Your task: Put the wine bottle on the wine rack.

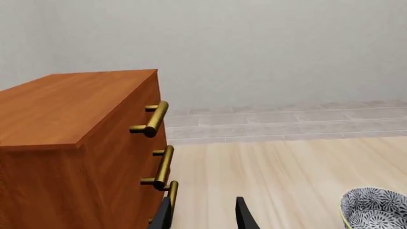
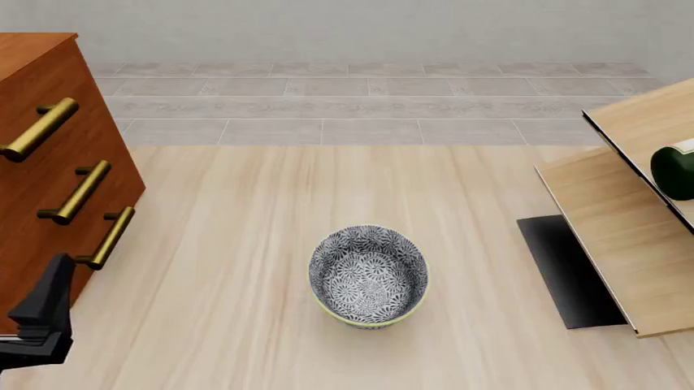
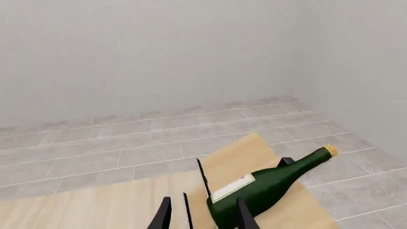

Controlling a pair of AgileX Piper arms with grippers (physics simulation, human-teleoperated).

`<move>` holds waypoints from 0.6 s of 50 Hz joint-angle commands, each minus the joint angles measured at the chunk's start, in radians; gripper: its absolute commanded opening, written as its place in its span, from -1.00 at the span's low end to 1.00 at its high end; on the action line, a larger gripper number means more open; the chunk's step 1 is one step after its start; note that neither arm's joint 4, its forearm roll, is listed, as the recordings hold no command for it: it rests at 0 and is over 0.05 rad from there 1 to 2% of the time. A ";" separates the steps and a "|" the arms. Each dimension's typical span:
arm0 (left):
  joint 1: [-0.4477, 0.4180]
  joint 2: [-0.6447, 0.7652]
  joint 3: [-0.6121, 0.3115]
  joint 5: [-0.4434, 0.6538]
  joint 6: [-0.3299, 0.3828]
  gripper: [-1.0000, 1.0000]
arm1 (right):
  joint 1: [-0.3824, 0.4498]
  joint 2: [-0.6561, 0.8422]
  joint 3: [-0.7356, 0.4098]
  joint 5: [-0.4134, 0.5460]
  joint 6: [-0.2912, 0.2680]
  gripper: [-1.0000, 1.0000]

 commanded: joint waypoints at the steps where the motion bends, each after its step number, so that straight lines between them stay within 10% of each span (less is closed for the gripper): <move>1: -0.001 -0.012 -0.005 0.016 0.004 1.00 | 0.025 -0.062 0.028 0.034 -0.008 1.00; 30: 0.016 -0.061 -0.051 0.088 0.008 1.00 | 0.064 -0.230 0.106 0.121 -0.009 1.00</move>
